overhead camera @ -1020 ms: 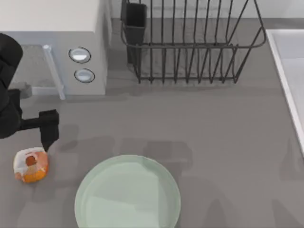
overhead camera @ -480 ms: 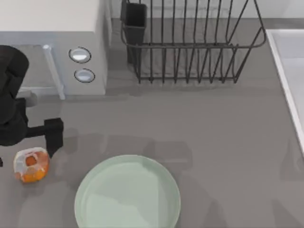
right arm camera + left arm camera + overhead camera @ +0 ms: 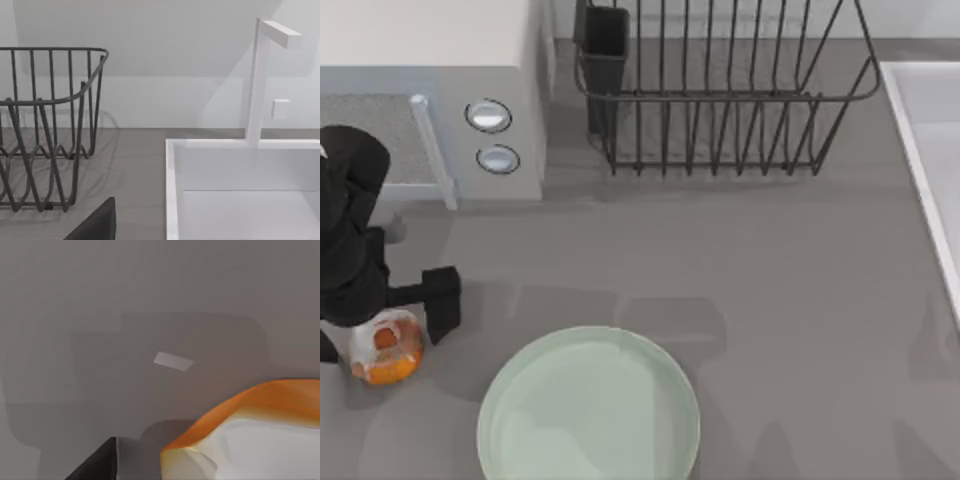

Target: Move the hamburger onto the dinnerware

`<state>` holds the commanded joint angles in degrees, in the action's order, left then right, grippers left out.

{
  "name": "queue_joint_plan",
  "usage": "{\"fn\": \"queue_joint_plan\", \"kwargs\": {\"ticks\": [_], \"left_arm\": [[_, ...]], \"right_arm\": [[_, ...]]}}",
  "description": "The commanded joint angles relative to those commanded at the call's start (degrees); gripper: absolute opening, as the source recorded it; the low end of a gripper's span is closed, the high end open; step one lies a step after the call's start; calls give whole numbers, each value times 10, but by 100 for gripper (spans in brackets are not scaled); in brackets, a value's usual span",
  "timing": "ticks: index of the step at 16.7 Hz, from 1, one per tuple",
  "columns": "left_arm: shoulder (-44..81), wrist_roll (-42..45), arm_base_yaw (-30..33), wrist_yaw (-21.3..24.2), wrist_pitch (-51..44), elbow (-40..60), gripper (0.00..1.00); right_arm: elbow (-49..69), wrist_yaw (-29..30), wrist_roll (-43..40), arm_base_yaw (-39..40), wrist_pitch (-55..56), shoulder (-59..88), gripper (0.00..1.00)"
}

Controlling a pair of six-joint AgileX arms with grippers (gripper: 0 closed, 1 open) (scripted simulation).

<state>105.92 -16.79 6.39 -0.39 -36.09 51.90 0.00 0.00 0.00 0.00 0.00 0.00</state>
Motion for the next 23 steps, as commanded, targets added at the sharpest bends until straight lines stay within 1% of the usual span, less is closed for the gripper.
{"fn": "queue_joint_plan", "kwargs": {"ticks": [2,15,16,23], "left_arm": [[0,0,0,0,0,0,100],[0,0,0,0,0,0,2],[0,0,0,0,0,0,0],[0,0,0,0,0,0,0]], "right_arm": [[0,0,0,0,0,0,100],[0,0,0,0,0,0,100],[0,0,0,0,0,0,100],[0,0,0,0,0,0,100]]}}
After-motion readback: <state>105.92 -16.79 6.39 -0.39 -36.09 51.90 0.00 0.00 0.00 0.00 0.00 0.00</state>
